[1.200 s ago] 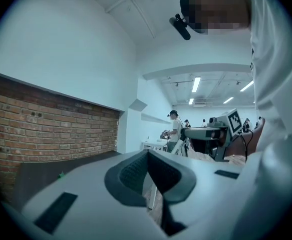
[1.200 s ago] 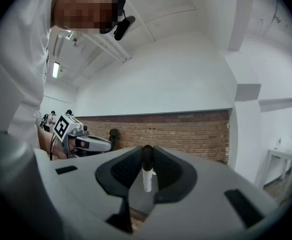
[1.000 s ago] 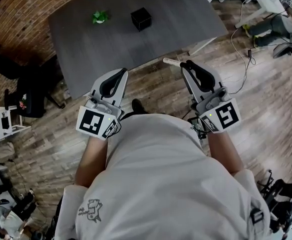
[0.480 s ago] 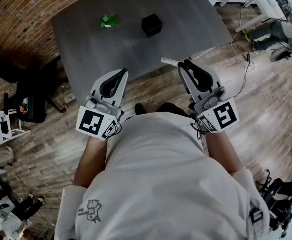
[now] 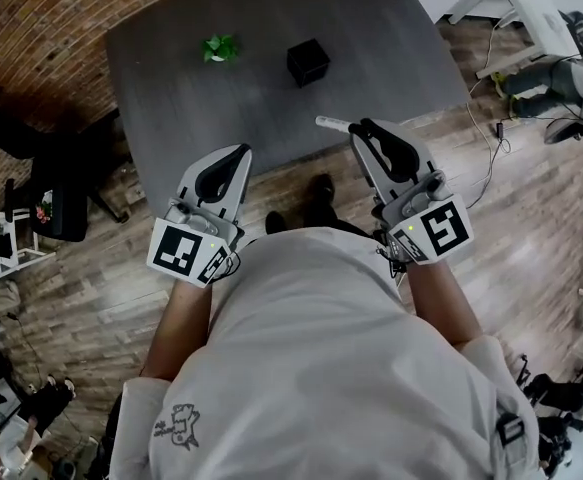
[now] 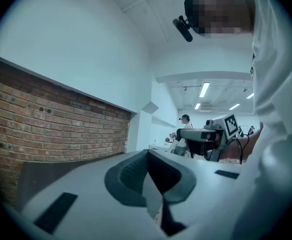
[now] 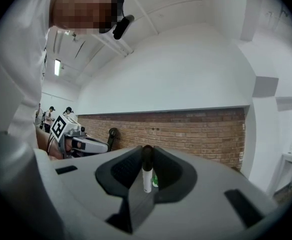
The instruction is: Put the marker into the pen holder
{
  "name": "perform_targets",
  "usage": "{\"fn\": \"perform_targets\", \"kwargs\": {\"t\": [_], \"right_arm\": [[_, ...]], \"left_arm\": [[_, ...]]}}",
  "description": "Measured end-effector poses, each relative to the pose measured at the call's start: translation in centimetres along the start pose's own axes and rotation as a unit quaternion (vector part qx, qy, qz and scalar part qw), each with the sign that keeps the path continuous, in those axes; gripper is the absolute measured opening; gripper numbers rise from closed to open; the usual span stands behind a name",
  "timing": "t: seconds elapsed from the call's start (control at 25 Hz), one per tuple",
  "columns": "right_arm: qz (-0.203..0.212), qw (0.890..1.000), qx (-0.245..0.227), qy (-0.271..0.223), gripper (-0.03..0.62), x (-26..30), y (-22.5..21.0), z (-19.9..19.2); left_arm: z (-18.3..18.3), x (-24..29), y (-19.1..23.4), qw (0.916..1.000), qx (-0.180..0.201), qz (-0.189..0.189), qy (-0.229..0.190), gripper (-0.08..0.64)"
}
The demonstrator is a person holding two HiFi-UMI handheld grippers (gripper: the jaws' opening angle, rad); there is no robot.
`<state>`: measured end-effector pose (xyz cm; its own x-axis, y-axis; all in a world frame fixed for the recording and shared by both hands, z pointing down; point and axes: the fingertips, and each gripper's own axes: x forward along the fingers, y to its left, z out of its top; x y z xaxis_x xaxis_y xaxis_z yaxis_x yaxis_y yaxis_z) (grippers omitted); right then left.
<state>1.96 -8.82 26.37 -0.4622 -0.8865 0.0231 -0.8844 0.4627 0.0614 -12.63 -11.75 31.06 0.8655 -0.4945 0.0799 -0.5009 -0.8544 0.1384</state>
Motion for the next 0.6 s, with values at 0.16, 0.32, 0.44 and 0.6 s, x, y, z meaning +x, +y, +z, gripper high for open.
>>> {"fn": "perform_targets", "kwargs": {"t": [0.16,0.32,0.44,0.6], "right_arm": [[0.018,1.0,0.0,0.002,0.075,1.5,-1.8,-0.3],[0.038,0.999,0.001,0.006,0.075,3.0,-3.9,-0.6],[0.05,0.999,-0.012,0.011,0.075,4.2,-5.4,-0.9],[0.071,0.997,-0.018,0.016,0.075,5.6,-7.2,-1.4]], "left_arm": [[-0.5,1.7,0.9,0.9998,-0.013,0.017,0.005,0.011],[-0.5,3.6,1.6,0.9993,-0.018,0.031,0.008,0.011],[-0.6,4.9,2.2,0.9989,-0.02,0.042,0.01,0.011],[-1.3,7.0,2.9,0.9979,-0.021,0.057,0.02,0.011]]}}
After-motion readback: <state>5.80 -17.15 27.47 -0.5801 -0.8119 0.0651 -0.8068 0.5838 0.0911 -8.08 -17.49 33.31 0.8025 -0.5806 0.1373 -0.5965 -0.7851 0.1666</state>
